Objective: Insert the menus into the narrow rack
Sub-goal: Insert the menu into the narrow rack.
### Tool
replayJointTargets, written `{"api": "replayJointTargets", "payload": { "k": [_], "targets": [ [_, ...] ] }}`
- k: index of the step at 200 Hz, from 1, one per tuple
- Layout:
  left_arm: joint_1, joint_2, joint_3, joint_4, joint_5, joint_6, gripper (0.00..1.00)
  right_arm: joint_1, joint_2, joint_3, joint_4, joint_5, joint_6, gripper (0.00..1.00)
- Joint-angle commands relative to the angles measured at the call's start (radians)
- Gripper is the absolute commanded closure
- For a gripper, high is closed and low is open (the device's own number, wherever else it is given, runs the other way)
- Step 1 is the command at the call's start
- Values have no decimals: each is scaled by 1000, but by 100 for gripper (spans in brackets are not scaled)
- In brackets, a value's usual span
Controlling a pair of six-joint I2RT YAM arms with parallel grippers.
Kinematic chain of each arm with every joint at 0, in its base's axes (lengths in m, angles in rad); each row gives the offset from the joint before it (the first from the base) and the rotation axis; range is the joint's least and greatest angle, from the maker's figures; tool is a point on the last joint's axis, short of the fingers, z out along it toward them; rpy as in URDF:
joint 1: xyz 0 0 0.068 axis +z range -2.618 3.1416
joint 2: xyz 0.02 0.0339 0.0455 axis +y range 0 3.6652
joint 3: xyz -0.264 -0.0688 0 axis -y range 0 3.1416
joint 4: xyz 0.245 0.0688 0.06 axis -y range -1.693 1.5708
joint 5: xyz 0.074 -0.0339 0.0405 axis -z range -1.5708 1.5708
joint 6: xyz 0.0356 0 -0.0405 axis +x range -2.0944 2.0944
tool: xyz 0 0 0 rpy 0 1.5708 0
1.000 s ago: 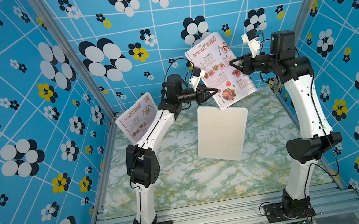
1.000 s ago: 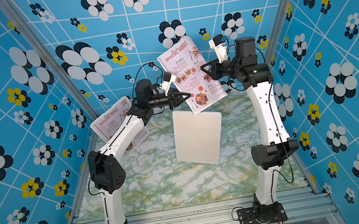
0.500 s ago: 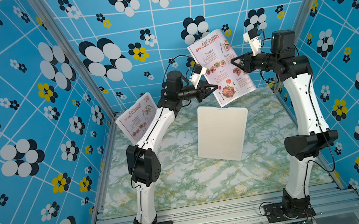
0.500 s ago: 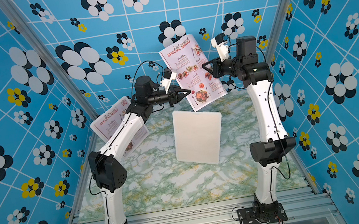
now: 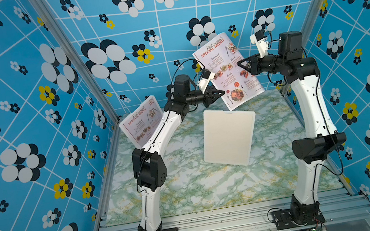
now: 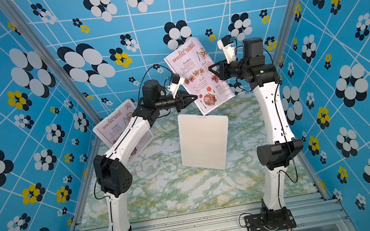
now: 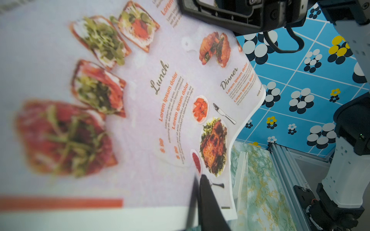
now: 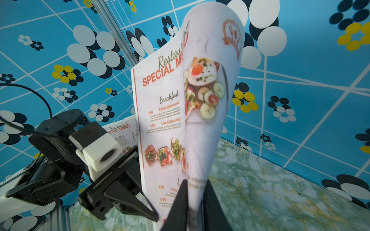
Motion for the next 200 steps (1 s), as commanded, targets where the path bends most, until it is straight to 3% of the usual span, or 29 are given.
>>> {"api": "replayJointTargets", "payload": {
  "k": [1, 200],
  "targets": [
    [-4, 18, 30, -20, -4, 31, 84, -7, 11, 13, -1, -31, 13, 83],
    [-1, 54, 54, 13, -4, 1, 83, -23, 7, 7, 26, -54, 59, 83]
  ]
}}
